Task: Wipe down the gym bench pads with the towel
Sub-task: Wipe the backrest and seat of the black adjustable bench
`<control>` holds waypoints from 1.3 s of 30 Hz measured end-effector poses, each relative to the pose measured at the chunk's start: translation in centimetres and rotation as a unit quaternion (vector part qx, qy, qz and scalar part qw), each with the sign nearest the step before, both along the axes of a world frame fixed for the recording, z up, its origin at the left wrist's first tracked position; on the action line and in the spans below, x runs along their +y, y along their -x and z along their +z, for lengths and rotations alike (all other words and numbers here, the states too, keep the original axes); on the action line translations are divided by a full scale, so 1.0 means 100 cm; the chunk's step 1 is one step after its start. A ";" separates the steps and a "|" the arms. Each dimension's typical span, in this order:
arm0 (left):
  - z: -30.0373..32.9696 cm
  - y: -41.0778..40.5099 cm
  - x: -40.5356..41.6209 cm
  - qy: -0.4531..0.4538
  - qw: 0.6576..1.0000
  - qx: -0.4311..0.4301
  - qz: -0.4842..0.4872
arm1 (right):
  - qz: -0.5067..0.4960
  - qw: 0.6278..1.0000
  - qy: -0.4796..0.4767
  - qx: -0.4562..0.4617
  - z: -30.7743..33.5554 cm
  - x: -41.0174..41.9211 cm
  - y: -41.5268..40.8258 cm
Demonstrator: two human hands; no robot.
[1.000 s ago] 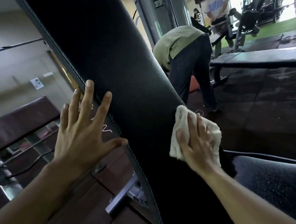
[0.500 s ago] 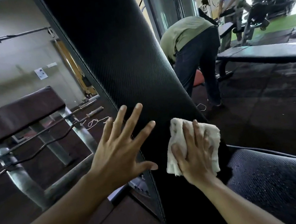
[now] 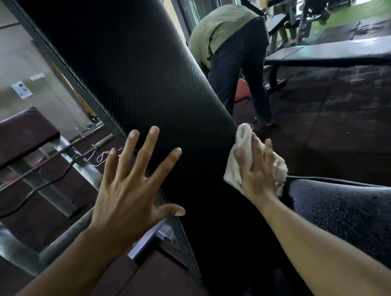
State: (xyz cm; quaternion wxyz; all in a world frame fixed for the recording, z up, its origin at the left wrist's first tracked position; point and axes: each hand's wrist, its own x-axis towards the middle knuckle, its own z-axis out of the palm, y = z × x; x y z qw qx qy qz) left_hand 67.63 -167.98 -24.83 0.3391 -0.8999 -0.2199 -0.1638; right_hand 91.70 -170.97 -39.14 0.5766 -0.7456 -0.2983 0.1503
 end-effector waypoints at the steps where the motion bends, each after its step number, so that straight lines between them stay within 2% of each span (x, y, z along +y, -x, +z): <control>1: -0.001 0.000 0.001 0.000 1.000 -0.003 -0.001 | -0.006 0.999 0.002 0.036 0.000 0.000 -0.003; 10: -0.002 0.000 0.005 0.010 1.000 -0.020 -0.010 | 0.012 0.997 -0.035 0.075 -0.018 -0.011 0.017; 18: -0.002 0.000 0.004 0.022 0.999 -0.022 -0.013 | 0.047 0.997 -0.038 0.041 -0.017 -0.034 0.087; 29: -0.003 0.001 0.000 0.014 0.999 -0.028 -0.019 | 0.070 0.995 -0.007 -0.066 -0.034 -0.071 0.169; 32: -0.004 0.002 0.003 0.016 0.999 -0.023 -0.015 | 0.094 0.993 0.000 -0.067 -0.038 -0.076 0.178; 39: -0.003 0.003 0.002 0.017 1.000 -0.008 -0.003 | 0.077 0.994 0.005 -0.083 -0.029 -0.064 0.164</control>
